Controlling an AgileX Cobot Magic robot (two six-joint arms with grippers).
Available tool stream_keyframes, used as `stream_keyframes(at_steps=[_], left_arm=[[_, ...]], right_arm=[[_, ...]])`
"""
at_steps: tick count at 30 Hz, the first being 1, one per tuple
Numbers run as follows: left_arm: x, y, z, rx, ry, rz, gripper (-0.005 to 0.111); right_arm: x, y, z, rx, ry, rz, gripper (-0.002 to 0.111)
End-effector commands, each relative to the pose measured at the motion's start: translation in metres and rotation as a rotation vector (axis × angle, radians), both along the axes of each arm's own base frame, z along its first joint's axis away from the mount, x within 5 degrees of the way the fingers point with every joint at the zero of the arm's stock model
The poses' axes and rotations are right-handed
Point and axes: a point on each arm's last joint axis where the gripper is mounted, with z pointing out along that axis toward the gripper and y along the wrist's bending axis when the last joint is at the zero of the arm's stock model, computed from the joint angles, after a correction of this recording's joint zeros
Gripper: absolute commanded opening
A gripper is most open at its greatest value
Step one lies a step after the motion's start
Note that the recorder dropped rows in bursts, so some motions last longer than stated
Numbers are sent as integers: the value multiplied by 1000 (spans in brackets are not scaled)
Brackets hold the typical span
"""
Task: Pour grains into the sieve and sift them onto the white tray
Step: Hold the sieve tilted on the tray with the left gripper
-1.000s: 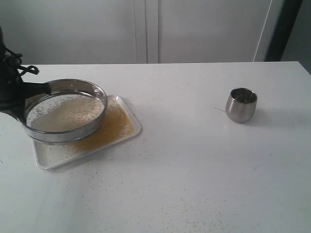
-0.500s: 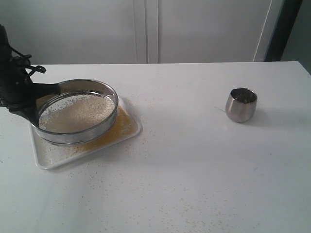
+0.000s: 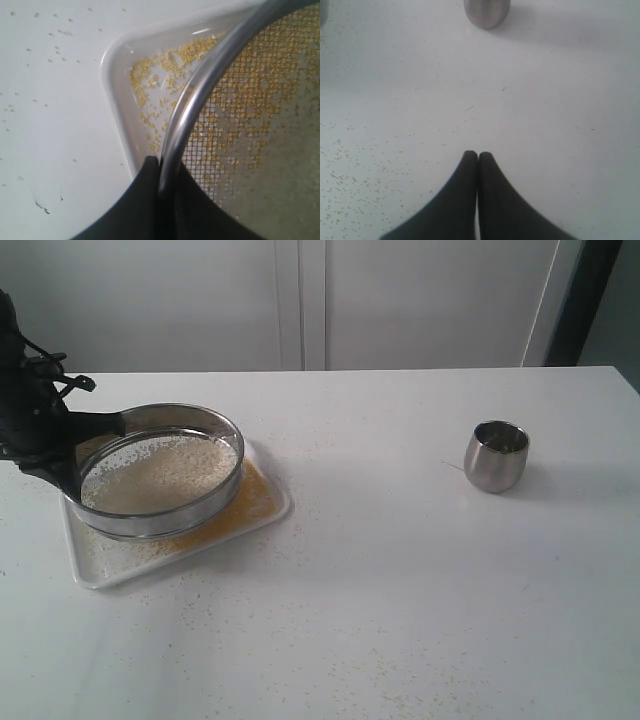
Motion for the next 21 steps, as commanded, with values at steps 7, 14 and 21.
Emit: stream_keyframes(at_steps=[7,14,21], left_arm=[[-3,-2,7,-30,-5,-12,0],[-3,-2,8,-34,-5,-11,0],[-3,-2,9,-37,-9,-17,0]], right_arm=[[-1,0,-1,4,-5,-3,0],[-1,0,-1,4,-5,-3,0],[-1,0,-1,4,-5,-3,0]])
